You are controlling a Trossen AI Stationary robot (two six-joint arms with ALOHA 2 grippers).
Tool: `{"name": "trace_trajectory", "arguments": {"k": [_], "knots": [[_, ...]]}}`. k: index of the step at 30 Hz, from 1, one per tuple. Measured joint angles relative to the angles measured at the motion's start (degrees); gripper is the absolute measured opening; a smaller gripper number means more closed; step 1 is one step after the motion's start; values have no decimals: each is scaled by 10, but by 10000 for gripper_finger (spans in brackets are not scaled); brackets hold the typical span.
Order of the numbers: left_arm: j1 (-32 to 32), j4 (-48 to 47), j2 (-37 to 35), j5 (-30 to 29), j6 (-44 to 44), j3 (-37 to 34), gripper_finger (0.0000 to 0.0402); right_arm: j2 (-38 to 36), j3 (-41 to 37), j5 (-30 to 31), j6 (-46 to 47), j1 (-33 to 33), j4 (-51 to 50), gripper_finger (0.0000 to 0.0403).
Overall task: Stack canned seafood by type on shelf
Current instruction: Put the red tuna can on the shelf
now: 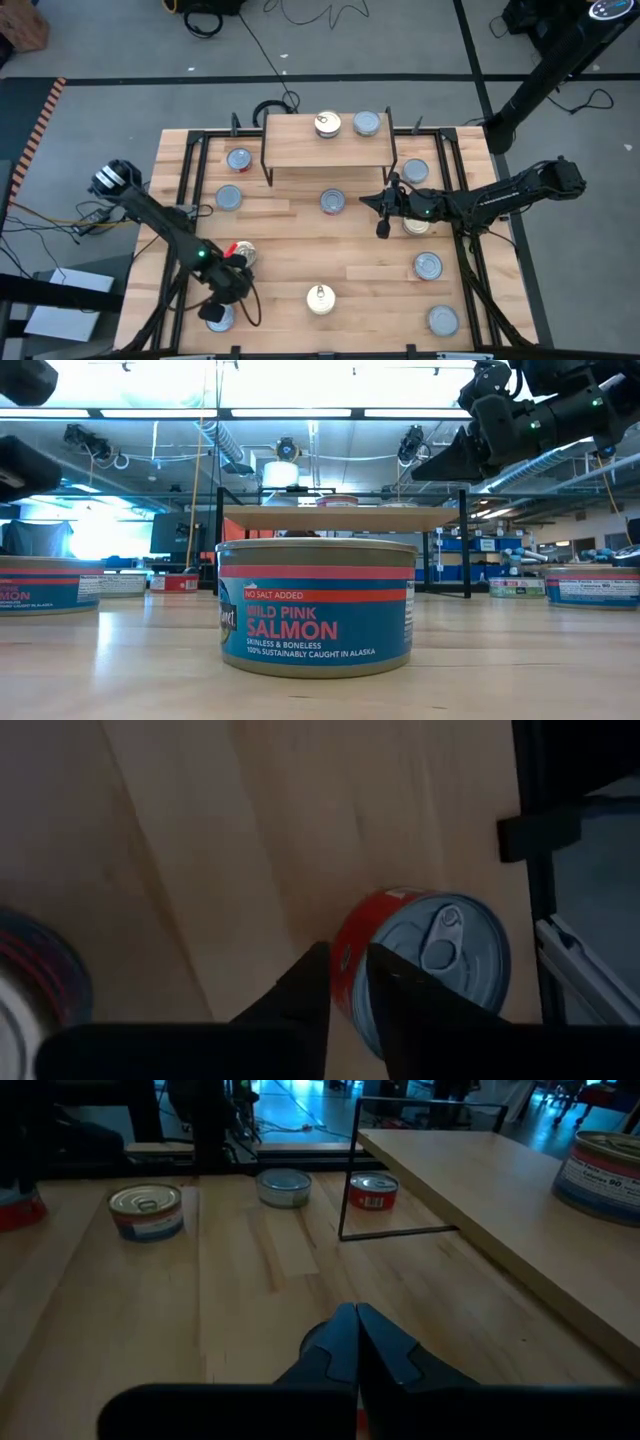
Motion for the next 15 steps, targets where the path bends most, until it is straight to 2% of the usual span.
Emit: {"name": "trace_trajectory", "arguments": {"k": [8,15], "knots": [[0,-1,48,69,-64,0,87,0,0,0,0,0,-2,7],[0,-7,63,58,-101,0,72,0,0,0,0,0,-5,7]]}}
